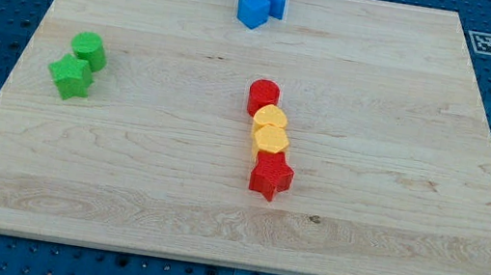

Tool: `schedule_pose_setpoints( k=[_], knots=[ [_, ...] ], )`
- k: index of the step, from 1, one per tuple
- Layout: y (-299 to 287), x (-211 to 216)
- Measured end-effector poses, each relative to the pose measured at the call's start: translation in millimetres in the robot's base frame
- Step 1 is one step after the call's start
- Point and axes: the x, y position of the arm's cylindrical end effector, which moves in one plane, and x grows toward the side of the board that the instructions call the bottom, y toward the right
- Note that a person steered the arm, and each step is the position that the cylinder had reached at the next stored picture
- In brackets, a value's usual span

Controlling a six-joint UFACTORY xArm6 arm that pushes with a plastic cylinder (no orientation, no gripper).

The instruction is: Slide the blue cube a bit down

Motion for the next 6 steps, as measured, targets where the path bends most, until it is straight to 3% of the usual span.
schedule_pose_setpoints(
  k=[2, 4, 6],
  knots=[
    [24.8, 10.5],
    [-8.9, 10.7],
    [-18.1, 42.0]
  ],
)
